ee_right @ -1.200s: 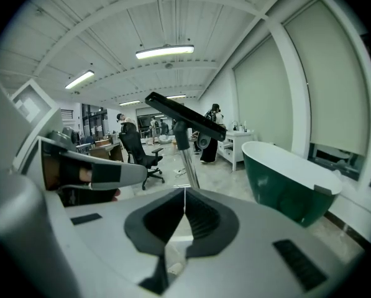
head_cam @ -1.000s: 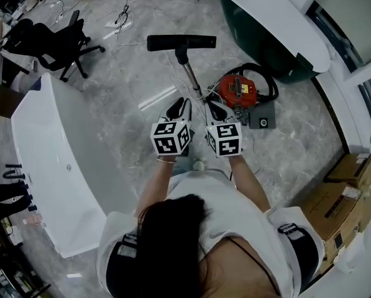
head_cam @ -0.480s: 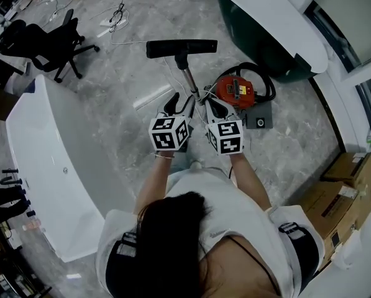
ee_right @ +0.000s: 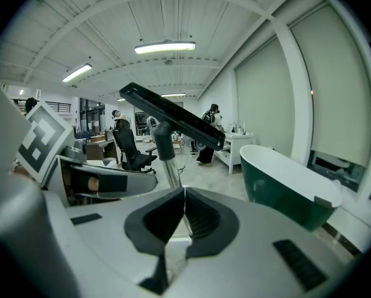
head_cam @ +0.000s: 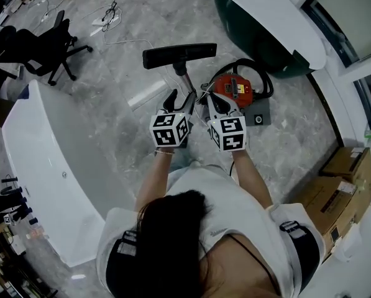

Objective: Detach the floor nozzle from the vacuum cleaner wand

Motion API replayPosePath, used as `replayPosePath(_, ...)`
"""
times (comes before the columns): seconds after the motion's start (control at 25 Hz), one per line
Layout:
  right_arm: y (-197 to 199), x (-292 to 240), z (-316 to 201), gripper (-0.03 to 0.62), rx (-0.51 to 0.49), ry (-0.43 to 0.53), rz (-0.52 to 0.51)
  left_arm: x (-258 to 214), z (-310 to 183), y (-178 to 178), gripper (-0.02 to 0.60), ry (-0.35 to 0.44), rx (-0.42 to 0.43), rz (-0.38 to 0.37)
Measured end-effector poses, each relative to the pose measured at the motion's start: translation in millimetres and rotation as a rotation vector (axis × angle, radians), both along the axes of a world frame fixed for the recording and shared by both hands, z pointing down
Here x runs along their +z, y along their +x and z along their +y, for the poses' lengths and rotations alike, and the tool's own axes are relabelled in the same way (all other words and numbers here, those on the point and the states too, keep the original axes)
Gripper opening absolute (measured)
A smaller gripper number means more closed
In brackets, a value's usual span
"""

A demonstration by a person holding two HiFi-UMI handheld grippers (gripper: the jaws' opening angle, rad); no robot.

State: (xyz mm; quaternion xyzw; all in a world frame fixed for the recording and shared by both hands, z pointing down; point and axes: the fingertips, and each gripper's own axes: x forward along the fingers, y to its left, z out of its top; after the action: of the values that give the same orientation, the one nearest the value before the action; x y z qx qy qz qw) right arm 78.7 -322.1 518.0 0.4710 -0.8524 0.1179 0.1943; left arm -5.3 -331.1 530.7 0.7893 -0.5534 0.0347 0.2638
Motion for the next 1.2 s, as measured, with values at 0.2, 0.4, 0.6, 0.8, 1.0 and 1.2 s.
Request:
replayPosePath(0.2,-1,0,-12,0.015,-0.006,0.002,-0.003,12,-12,-3,0.224,-0.011,-0.010,-0.022)
replayPosePath(0.4,1,-4,-25,0.015,0.004,0.009,-0.012,21,-25,-7,0.224,-0.018,-0.017,-0.033)
replayPosePath(0.6,7,-9,-41,0.015,0.029,0.028,-0.015,20,-42,-6,0.224,0.031,-0.020,-0.045)
replayPosePath(0.8,6,-11,-50,0.015,0.038,0.035,-0.014,24,-55,-5,0.224,0.046,-0.010,-0.070)
replayPosePath(1.0,4,-15,-61,0.015,0.038,0.051,-0.012,25,-66,-3,0.224,0.090,-0.013,-0.128)
replayPosePath(1.2,5,-18,-68,0.015,0.048,0.060,-0.012,29,-72,-4,0.222,0.092,-0.025,-0.145)
